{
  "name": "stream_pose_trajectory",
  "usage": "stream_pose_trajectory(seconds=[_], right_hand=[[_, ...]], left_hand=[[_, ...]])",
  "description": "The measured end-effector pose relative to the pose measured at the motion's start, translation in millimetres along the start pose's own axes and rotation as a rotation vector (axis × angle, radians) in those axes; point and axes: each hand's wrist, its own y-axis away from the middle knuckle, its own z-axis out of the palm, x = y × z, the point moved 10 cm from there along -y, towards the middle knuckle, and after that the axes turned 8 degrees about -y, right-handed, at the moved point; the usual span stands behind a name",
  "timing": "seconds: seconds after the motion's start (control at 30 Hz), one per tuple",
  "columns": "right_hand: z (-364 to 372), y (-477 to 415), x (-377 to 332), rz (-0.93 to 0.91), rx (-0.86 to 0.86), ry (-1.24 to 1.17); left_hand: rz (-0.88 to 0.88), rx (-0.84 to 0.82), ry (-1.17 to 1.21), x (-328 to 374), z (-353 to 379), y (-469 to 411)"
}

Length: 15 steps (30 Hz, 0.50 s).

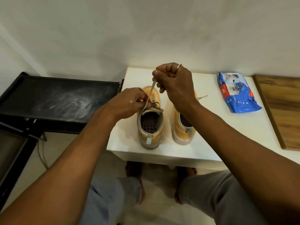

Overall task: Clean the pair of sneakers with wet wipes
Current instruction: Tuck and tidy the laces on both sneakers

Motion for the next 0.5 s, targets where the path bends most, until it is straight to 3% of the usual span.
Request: stream_pose_trajectory(seconds=[0.3,0.5], right_hand=[[-1.4,-0.9,4.5,-0.024,-0.022,0.035],[4.8,0.8,18.7,0.064,-0.103,0.219]], left_hand=[[-0.076,0.112,-0.054,2.4,-14.8,-1.4],[-0.278,-0.087,0.209,-17.0,-7.8,12.6]])
